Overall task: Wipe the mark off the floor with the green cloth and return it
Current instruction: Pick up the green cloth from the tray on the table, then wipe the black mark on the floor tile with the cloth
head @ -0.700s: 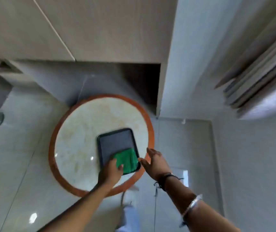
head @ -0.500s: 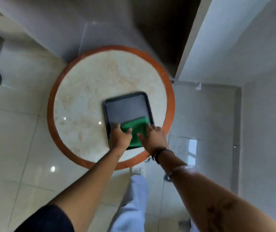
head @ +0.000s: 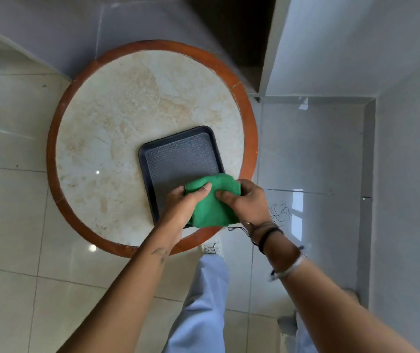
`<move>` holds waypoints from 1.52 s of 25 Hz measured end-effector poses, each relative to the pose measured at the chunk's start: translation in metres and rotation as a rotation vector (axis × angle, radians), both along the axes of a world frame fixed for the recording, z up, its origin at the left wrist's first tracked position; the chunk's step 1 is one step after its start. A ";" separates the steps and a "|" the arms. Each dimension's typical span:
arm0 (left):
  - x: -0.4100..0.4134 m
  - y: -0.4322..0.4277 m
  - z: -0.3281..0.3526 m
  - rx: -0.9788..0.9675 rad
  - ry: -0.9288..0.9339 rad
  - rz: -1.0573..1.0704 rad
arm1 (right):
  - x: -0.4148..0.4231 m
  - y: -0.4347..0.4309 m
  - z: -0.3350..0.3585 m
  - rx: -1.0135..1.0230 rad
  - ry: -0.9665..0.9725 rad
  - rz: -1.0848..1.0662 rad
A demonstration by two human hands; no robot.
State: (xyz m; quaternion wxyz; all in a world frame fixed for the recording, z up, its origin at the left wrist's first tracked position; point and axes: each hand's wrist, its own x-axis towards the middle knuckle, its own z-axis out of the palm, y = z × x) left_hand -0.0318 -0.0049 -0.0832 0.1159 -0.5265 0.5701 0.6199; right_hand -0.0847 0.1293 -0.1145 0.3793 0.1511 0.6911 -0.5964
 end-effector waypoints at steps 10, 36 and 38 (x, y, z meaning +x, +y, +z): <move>-0.002 0.198 -0.186 -0.053 -0.063 -0.525 | 0.033 0.236 -0.166 -0.031 -0.288 -0.387; 0.036 0.152 -0.557 -0.802 -0.323 -1.690 | 0.081 0.246 -0.533 1.133 0.369 0.439; 0.035 0.152 -0.557 -0.816 -0.329 -1.716 | 0.103 0.219 -0.528 0.926 0.578 0.752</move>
